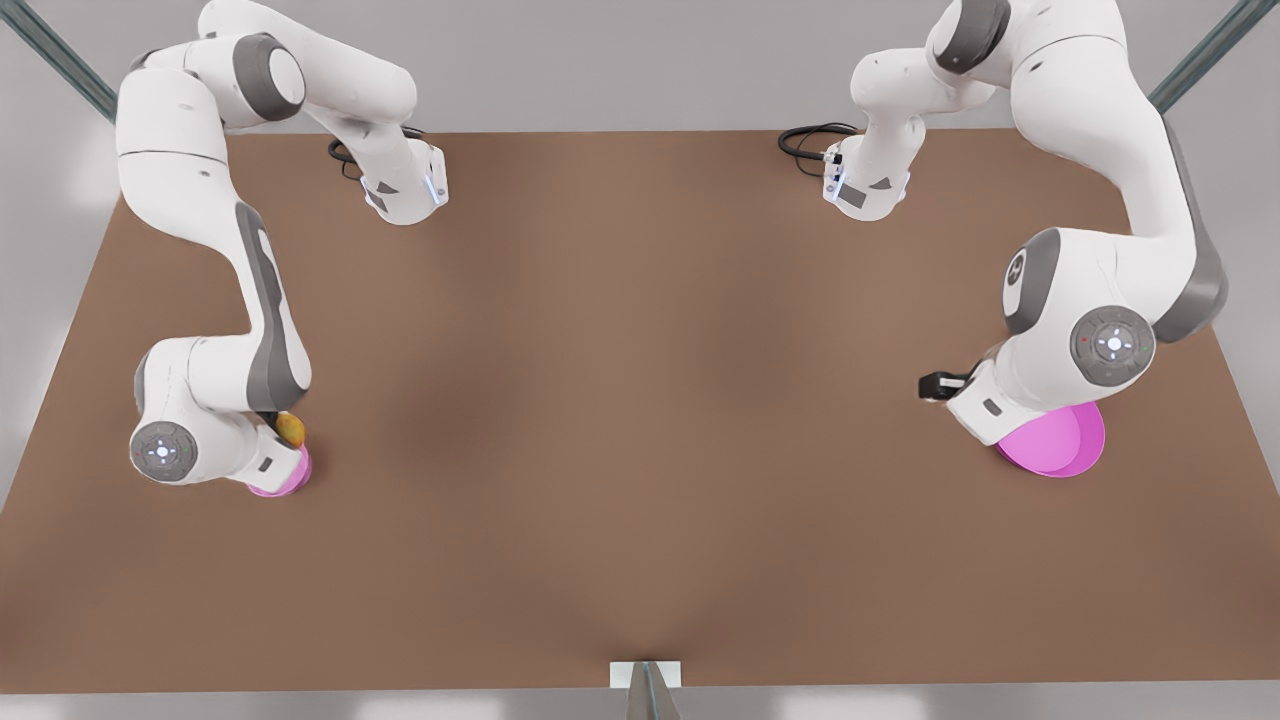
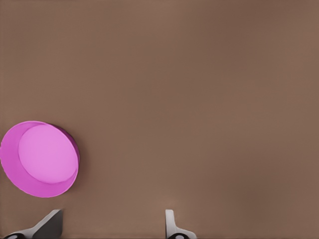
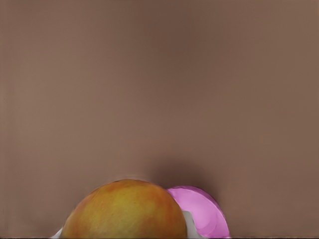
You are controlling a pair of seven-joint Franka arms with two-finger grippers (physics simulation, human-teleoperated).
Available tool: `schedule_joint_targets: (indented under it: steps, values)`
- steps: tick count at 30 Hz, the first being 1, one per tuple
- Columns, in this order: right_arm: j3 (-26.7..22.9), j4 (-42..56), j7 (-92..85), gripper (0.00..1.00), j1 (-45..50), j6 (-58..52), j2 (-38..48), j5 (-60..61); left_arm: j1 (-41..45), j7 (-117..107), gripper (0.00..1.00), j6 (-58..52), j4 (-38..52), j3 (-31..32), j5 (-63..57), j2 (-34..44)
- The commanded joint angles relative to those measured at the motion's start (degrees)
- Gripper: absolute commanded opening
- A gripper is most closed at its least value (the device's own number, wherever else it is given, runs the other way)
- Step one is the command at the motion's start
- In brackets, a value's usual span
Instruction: Use the left arm to pick up the apple from the plate, transfer it to the gripper of the right arm, and then use the right arm to place it into the bowl
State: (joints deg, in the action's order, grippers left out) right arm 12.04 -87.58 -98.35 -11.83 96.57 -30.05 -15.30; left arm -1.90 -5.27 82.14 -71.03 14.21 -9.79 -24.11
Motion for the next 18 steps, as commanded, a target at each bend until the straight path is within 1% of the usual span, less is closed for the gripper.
schedule_joint_targets:
  steps: [1, 2, 3, 5, 9, 13, 15, 18]
  values:
    - [-6.7, -5.5, -5.6, 0.60, 3.0, 12.3, 3.1, 4.1, 0.1, 0.2, 1.00, -2.8, 0.3, 0.0, -1.6, 0.0]
    - [-8.7, -5.7, -8.3, 0.60, 3.0, 15.7, 1.5, 4.9, 0.3, 0.2, 1.00, -2.8, 0.3, 0.0, -1.7, -0.1]
    - [-8.8, -4.7, -9.8, 0.60, 1.5, 16.8, -1.2, 5.4, 0.2, 0.3, 1.00, -2.9, 0.3, 0.0, -1.7, -0.1]
    - [-8.4, -4.2, -10.3, 0.60, 1.1, 18.8, -2.9, 6.1, 0.2, 0.3, 1.00, -2.8, 0.3, 0.0, -1.7, -0.1]
    - [-8.3, -2.2, -10.6, 0.61, -0.1, 19.5, -5.0, 7.2, 0.2, 0.3, 1.00, -2.7, 0.3, 0.0, -1.7, -0.1]
    - [-8.3, -0.4, -15.1, 0.61, -2.2, 22.2, -8.1, 8.6, 0.2, 0.3, 1.00, -2.7, 0.3, 0.1, -1.7, -0.1]
    - [-8.3, 2.0, -15.2, 0.61, -2.5, 22.5, -11.2, 8.6, 0.3, 0.2, 1.00, -2.8, 0.3, 0.0, -1.7, -0.1]
    - [-8.3, 1.8, -15.2, 0.61, -2.5, 22.9, -11.2, 9.4, 0.3, 0.3, 1.00, -2.8, 0.3, 0.1, -1.7, -0.1]
